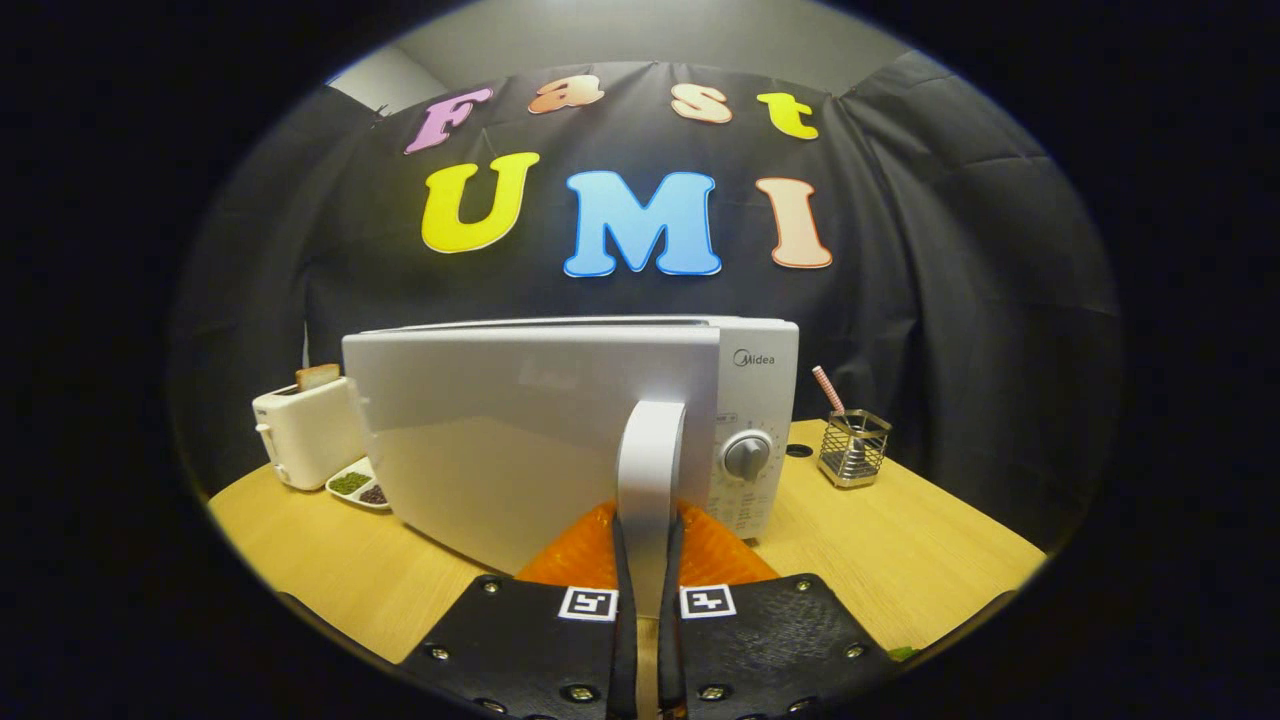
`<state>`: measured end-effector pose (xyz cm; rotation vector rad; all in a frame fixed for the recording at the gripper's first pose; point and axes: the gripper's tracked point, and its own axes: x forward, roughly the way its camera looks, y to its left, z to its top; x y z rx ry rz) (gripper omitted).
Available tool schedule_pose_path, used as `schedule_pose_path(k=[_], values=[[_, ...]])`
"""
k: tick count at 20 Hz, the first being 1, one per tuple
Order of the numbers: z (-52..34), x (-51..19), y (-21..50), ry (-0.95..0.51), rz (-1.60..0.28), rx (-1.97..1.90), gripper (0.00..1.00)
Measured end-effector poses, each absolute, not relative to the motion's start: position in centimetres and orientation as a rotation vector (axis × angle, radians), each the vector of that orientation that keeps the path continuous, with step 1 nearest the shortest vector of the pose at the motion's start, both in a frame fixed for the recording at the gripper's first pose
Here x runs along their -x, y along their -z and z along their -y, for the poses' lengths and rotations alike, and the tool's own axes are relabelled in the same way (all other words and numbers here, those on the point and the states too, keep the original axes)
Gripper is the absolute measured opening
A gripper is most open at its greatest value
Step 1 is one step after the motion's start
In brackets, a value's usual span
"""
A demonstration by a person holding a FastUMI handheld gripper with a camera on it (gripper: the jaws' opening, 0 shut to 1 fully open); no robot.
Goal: Open the microwave, put the food inside, and close the microwave door.
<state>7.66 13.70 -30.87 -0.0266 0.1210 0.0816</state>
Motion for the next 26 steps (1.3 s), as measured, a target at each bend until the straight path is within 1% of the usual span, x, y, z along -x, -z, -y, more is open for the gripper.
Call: schedule_pose_path(k=[1,2,4,5,6,7,13,21,26], values=[[-14.3,-6.6,31.0,-0.115,-0.146,0.020,0.17],[-14.9,-5.5,30.9,-0.151,-0.165,0.008,0.21],[-16.2,-3.1,30.9,-0.227,-0.198,-0.008,0.27],[-16.5,-2.1,31.0,-0.262,-0.211,-0.008,0.37],[-17.0,-1.0,31.1,-0.288,-0.226,-0.001,0.44],[-17.4,0.0,31.1,-0.322,-0.239,0.008,0.54],[-21.3,4.8,31.6,-0.480,-0.289,0.072,0.54],[-28.8,11.4,31.3,-0.670,-0.344,0.150,0.55],[-33.6,14.1,31.8,-0.743,-0.375,0.143,0.53]])
